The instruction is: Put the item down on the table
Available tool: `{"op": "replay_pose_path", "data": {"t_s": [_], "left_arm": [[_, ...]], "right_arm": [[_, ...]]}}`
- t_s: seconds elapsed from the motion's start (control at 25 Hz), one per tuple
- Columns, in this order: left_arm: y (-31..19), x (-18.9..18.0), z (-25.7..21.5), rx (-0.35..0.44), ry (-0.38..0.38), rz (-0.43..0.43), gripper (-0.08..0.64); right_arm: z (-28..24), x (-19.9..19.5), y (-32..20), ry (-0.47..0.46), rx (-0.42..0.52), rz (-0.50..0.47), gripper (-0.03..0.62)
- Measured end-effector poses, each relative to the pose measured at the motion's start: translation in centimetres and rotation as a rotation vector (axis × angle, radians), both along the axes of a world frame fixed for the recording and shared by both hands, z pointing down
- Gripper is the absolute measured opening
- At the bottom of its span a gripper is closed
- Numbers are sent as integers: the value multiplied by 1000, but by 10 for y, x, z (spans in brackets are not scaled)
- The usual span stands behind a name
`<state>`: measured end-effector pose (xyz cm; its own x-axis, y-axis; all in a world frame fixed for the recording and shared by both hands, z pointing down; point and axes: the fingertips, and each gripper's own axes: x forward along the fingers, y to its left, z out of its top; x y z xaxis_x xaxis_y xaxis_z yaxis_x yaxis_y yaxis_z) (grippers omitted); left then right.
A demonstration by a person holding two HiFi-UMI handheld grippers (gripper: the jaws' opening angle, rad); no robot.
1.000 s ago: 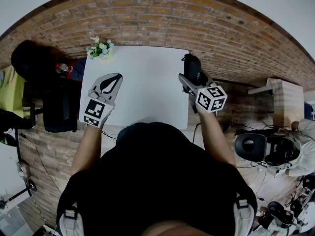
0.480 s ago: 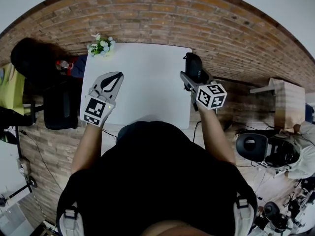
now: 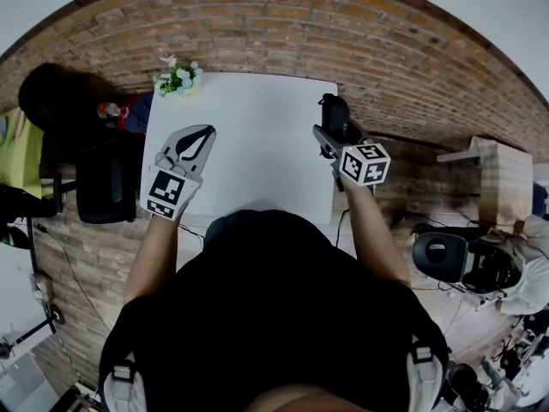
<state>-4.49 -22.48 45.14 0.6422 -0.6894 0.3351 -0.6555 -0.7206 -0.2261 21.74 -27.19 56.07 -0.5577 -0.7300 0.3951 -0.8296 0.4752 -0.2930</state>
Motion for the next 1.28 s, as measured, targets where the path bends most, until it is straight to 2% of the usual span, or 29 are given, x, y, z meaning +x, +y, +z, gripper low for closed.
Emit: {"op": "replay_pose_path", "data": {"t_s": [0.92,1.28], "left_arm": [[-6,-28,17,-37,-19,-13,17],[-19,-37,22,-53,-31,-11,17]], "right_arm": [[87,-25,-2,97,-180,-22,379],[121,-23,-5,124,-249,-12,379]]}}
